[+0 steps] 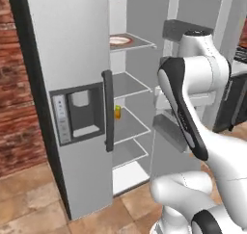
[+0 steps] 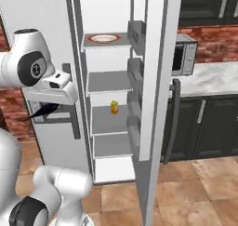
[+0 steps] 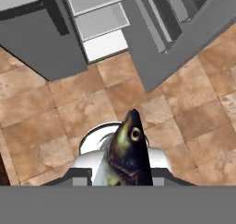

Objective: Retrieve the fish from the fridge and place it on the saucepan with marinade on the stove.

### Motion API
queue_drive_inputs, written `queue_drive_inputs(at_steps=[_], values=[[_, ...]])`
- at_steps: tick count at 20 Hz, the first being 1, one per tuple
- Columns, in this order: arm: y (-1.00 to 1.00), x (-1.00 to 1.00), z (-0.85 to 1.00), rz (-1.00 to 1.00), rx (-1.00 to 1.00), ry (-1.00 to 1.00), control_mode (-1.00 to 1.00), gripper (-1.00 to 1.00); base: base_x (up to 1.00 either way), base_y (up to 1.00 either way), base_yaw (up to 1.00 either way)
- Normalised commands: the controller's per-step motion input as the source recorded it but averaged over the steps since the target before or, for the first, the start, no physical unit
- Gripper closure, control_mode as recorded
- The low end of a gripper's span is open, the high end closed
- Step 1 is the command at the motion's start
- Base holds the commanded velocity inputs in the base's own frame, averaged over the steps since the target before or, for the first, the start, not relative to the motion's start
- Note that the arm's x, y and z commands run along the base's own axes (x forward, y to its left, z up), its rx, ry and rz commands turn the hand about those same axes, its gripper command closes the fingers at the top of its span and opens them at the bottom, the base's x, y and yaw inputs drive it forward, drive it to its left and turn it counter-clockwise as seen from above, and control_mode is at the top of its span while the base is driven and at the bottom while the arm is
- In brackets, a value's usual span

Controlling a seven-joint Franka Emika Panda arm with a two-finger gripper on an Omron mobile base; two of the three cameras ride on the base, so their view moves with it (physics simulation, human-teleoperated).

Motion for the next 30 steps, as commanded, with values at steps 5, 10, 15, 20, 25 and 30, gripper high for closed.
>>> queue_drive_inputs(at_steps=[5, 10, 15, 20, 25, 30], values=[[0.0, 0.0, 0.0, 0.0, 0.0, 0.0, 1.0, 1.0, -0.53, 0.0, -0.89], [0.0, 0.0, 0.0, 0.0, 0.0, 0.0, 1.0, 1.0, -0.51, -0.01, -0.82], [0.0, 0.0, 0.0, 0.0, 0.0, 0.0, 1.0, 1.0, -0.44, -0.07, -0.78], [0.0, 0.0, 0.0, 0.0, 0.0, 0.0, 1.0, 1.0, -0.22, -0.29, -0.74], [0.0, 0.0, 0.0, 0.0, 0.0, 0.0, 1.0, 1.0, 0.6, -0.12, -0.42], [0.0, 0.0, 0.0, 0.0, 0.0, 0.0, 1.0, 1.0, 1.0, -0.08, -0.18]])
